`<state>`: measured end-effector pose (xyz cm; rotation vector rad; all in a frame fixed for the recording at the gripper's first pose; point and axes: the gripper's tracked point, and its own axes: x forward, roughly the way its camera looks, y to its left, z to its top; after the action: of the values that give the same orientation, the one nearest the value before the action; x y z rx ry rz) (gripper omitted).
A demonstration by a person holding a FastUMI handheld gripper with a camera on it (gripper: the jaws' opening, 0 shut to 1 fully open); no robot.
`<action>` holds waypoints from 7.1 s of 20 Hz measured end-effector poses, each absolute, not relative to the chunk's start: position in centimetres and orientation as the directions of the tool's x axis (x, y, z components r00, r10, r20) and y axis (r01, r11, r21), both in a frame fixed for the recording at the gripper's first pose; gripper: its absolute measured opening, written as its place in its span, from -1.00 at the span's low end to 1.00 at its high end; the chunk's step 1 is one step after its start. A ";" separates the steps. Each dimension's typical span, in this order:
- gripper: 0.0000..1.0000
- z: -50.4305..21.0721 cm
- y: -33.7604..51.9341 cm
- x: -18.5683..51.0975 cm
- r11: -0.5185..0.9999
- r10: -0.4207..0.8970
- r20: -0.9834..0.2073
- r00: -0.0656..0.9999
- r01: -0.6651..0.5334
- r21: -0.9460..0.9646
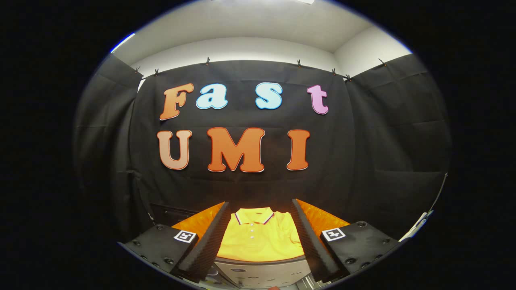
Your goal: Put the clothes into the washing machine and then close the washing machine lid.
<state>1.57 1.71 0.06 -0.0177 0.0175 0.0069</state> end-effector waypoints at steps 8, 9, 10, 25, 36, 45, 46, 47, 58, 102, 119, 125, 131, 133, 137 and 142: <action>0.96 -3.0 3.5 6.5 1.000 0.028 -0.115 0.993 -0.029 -0.008; 0.96 -3.6 3.5 7.6 0.999 0.032 -0.128 0.991 -0.031 0.007; 0.96 -4.4 3.7 8.8 0.999 0.034 -0.145 0.989 -0.032 0.013; 0.98 -22.2 2.7 21.1 0.996 0.059 -0.559 0.827 -0.013 0.086; 0.96 -25.6 2.0 22.1 0.999 0.030 -0.677 0.735 0.003 0.048; 0.02 -25.7 3.6 22.2 0.994 0.110 -0.711 0.695 -0.082 0.074; -0.17 -25.6 3.8 22.1 0.993 0.119 -0.716 0.688 -0.082 0.086; -0.35 -25.7 3.9 22.4 0.993 0.121 -0.713 0.691 -0.079 0.092; -0.79 -23.5 4.2 22.4 0.957 0.258 -0.594 0.762 -0.117 0.266; -0.79 -34.6 42.4 17.5 0.843 0.522 -0.675 0.522 -0.435 0.315; -0.79 -52.4 42.5 22.0 0.921 0.362 -0.827 0.431 -0.301 0.247; -0.78 -54.7 42.1 22.3 0.936 0.325 -0.850 0.414 -0.269 0.227; -0.51 -55.3 41.1 22.4 0.949 0.293 -0.861 0.415 -0.238 0.209; -0.38 -54.8 40.8 22.9 0.951 0.292 -0.852 0.435 -0.229 0.209; 0.11 -54.6 40.6 22.7 0.952 0.287 -0.859 0.425 -0.229 0.205; 0.91 -54.4 40.1 22.5 0.957 0.274 -0.860 0.431 -0.211 0.199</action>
<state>22.46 40.10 -54.45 0.0651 1.0839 0.3024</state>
